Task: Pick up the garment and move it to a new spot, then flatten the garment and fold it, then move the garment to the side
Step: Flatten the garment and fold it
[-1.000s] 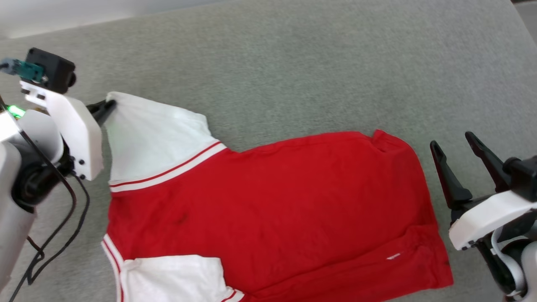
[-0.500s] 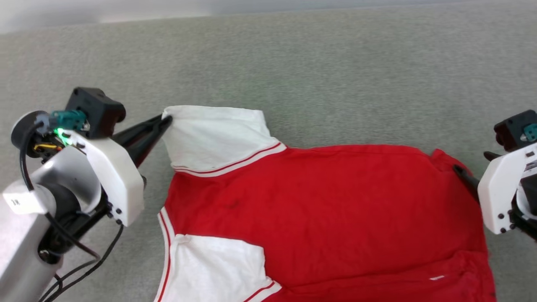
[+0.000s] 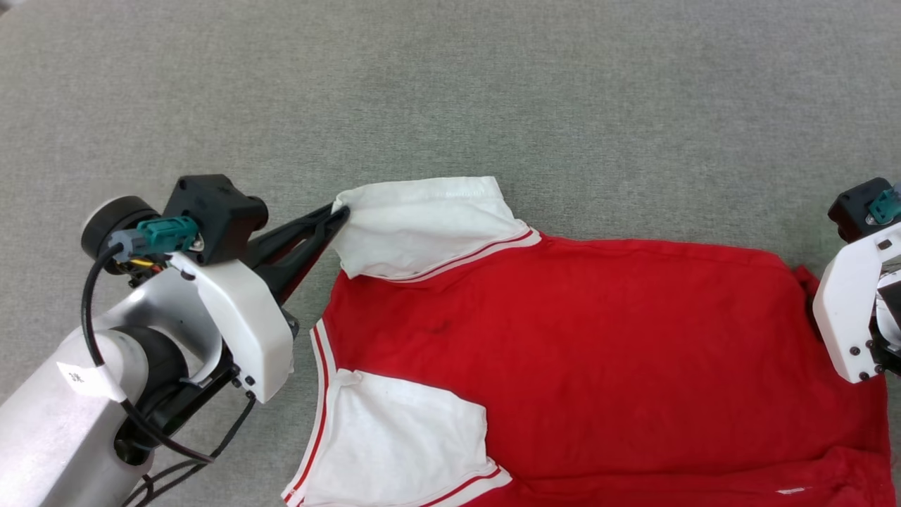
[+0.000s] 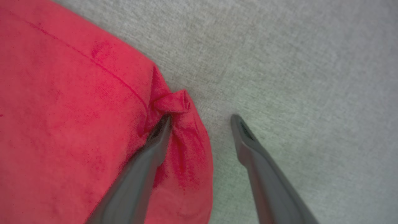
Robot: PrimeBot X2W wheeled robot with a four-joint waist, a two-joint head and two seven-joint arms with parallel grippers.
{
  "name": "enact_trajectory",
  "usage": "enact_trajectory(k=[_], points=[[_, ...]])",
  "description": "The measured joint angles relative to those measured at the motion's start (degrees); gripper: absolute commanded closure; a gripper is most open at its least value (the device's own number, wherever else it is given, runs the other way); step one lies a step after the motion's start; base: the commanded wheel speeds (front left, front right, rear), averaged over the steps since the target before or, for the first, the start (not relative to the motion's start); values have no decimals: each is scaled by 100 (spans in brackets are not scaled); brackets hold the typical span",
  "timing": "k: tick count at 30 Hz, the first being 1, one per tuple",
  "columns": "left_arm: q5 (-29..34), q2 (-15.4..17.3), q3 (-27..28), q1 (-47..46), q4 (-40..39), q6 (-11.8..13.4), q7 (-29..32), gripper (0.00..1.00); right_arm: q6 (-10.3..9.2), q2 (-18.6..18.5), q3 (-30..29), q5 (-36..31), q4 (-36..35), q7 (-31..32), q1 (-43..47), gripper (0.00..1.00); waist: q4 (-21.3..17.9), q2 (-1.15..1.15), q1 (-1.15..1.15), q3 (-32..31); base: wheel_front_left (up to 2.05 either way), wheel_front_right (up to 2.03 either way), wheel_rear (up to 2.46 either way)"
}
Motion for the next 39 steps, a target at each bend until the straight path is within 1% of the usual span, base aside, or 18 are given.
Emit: enact_trajectory(k=[1,2,3,4,8,11,13,16,19,25,34,37,39], points=[[0,-24,-27,1,27,-14,-9,100,0,-2,42,11,47,-9,-11,0,27,0,-1,9,0,0,0],[0,-32,-42,1,55,-20,-19,100,0,-13,60,33,96,-23,-15,29,47,0,-1,11,0,0,0],[0,-35,-48,2,92,-22,-35,100,-1,-19,90,57,140,-26,-22,72,63,0,-2,9,0,0,0],[-4,-38,-51,2,132,-26,-49,100,-1,-23,114,74,176,-55,-27,100,71,0,-2,2,0,0,0],[-21,-55,-35,38,294,-15,-114,100,5,102,112,211,382,-256,-38,100,54,0,-1,-89,0,0,0],[-77,-38,8,183,441,33,-212,100,8,215,-11,265,580,-566,-21,100,-18,0,-1,-252,0,0,0],[-190,-34,83,388,566,118,-353,100,0,404,-353,412,823,-940,-3,100,-118,0,1,-467,0,0,0],[-224,-19,108,611,604,196,-444,100,0,477,-510,422,864,-1213,53,100,-192,0,1,-687,0,0,0],[-272,22,144,812,586,278,-512,100,0,584,-702,609,860,-1394,202,100,-258,0,1,-913,0,0,0],[-341,130,120,1462,245,536,-563,100,0,704,-1082,756,480,-1772,857,100,-336,0,0,-1362,0,0,0],[-465,385,113,2698,-438,1079,-676,100,0,1046,-1792,871,-539,-1920,2280,100,-324,0,0,-1811,0,0,0],[-541,445,63,3084,-537,1170,-705,100,0,1170,-1975,854,-779,-1847,2705,100,-316,0,0,-1845,0,0,0],[-582,471,-11,3296,-556,1176,-705,100,0,1214,-2028,854,-887,-1770,2954,100,-311,0,0,-1833,0,0,0]])
